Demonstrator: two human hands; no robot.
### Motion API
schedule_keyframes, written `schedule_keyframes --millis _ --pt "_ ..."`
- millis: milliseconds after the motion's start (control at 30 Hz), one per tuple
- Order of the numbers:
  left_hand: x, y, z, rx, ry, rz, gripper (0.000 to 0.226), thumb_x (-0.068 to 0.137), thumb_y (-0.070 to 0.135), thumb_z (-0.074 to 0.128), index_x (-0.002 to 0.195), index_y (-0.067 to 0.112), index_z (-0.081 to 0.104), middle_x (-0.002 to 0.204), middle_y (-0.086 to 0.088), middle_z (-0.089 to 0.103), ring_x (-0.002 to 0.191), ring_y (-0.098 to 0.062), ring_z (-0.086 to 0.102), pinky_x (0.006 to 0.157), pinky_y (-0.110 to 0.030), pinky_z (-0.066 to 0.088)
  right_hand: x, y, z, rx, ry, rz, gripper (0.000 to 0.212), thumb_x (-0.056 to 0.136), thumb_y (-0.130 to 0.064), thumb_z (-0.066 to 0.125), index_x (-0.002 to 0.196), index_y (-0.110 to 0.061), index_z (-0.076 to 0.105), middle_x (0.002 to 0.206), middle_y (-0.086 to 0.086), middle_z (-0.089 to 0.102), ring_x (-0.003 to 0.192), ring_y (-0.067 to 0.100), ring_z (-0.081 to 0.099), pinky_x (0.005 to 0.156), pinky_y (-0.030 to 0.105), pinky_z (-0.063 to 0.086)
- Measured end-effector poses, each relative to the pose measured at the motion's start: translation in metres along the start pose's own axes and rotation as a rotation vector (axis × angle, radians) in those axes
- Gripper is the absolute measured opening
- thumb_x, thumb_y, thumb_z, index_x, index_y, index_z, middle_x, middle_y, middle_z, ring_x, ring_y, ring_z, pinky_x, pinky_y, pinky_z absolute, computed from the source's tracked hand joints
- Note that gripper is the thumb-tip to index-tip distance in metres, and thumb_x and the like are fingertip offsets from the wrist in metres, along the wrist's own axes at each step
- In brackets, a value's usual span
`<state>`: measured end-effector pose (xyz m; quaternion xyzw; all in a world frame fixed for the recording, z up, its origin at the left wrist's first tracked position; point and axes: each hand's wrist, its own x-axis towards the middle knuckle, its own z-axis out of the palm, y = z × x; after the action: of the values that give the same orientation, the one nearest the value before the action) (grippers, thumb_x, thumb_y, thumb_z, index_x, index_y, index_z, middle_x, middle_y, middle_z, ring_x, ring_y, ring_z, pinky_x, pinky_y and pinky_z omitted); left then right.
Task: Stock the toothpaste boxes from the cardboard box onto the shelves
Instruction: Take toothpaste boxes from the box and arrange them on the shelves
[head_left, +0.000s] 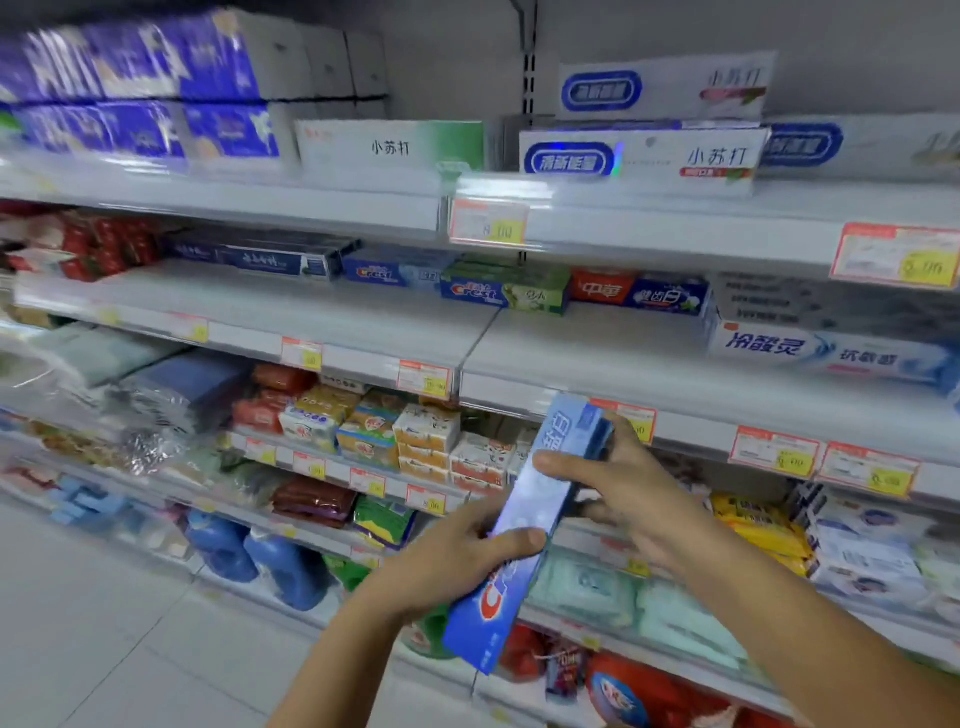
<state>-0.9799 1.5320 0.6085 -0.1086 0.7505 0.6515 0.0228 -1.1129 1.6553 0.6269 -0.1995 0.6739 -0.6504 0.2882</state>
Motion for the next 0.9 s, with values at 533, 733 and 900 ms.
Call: schedule_keyframes --millis 533,733,900 --pt "0.048 0.026 -0.231 -0.638 0.561 0.062 0.029 0.092 0.021 0.058 0.095 -0.007 0.053 0.084 -0.019 0.064 0.063 -0.017 0.069 0.057 -0.022 0.057 0.156 -0.074 0.128 0.469 0.247 -0.030 0.019 0.084 -0.013 0.069 0.097 -0.008 0.057 0.079 0.012 0.065 0.060 0.017 0.064 0.050 0.025 0.056" --pt "0.076 0.030 -0.298 -0.305 0.748 0.106 0.015 0.096 0.017 0.053 0.104 0.004 0.053 0.094 -0.016 0.055 0.073 -0.017 0.059 0.055 -0.016 0.051 0.201 -0.076 0.146 0.085 0.094 -0.076 0.035 0.075 -0.017 0.077 0.105 -0.006 0.064 0.087 0.005 0.074 0.080 0.016 0.067 0.076 0.024 0.057" --pt "0.108 0.037 -0.340 -0.373 0.689 0.044 0.025 0.098 0.033 0.049 0.087 0.010 0.052 0.095 -0.014 0.064 0.086 -0.022 0.066 0.075 -0.030 0.058 0.229 -0.068 0.163 -0.363 0.090 -0.124 0.072 0.065 -0.030 0.085 0.130 -0.017 0.056 0.120 0.001 0.060 0.104 0.017 0.060 0.088 0.025 0.048"
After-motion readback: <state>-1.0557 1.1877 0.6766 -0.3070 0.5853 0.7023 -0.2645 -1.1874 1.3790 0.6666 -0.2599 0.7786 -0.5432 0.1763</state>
